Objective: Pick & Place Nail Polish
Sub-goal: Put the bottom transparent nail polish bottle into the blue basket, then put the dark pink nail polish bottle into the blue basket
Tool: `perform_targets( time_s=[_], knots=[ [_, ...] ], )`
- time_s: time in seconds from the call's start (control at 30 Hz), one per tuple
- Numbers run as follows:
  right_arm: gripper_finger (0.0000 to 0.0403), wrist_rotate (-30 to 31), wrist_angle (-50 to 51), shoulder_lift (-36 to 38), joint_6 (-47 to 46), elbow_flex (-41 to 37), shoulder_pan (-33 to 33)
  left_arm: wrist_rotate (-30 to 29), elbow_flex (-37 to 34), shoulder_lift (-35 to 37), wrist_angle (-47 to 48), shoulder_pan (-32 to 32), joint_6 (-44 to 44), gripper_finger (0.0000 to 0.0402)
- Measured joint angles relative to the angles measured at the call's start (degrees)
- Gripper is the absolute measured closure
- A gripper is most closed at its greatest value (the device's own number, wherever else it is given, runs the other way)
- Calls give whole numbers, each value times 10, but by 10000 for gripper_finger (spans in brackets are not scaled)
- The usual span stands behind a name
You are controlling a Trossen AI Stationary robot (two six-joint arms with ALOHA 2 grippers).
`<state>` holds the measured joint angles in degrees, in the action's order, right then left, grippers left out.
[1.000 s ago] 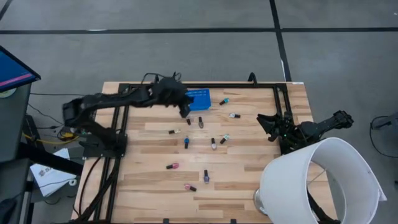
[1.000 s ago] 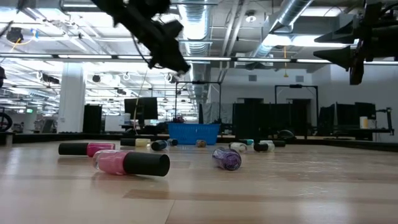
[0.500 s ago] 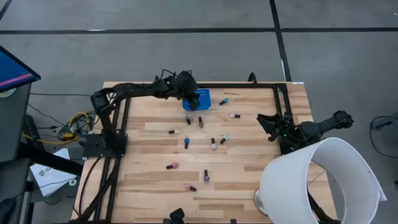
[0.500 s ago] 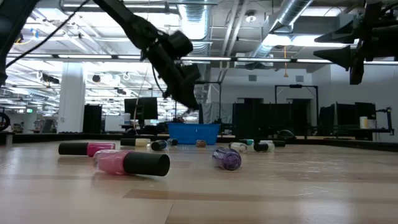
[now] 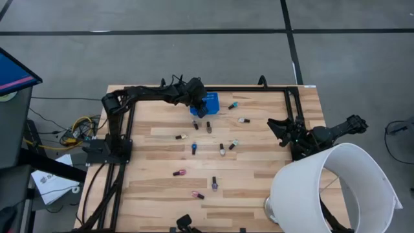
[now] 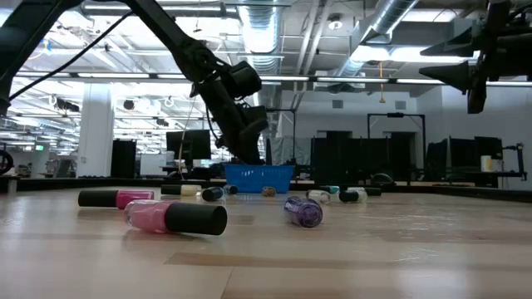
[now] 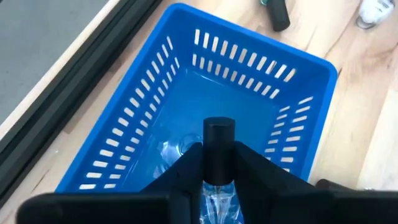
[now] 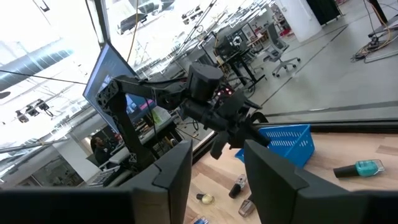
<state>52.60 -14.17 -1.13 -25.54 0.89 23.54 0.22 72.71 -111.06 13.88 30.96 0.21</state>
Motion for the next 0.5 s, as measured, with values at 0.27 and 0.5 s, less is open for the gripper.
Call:
perform_targets(
  time_s=[0.27,0.5],
  knots=[
    [258,0,0,0,0,0,0,18,0,3,-2,-1,39,258],
    [258,0,0,0,0,0,0,14,0,88,41,-17,59,170]
  ],
)
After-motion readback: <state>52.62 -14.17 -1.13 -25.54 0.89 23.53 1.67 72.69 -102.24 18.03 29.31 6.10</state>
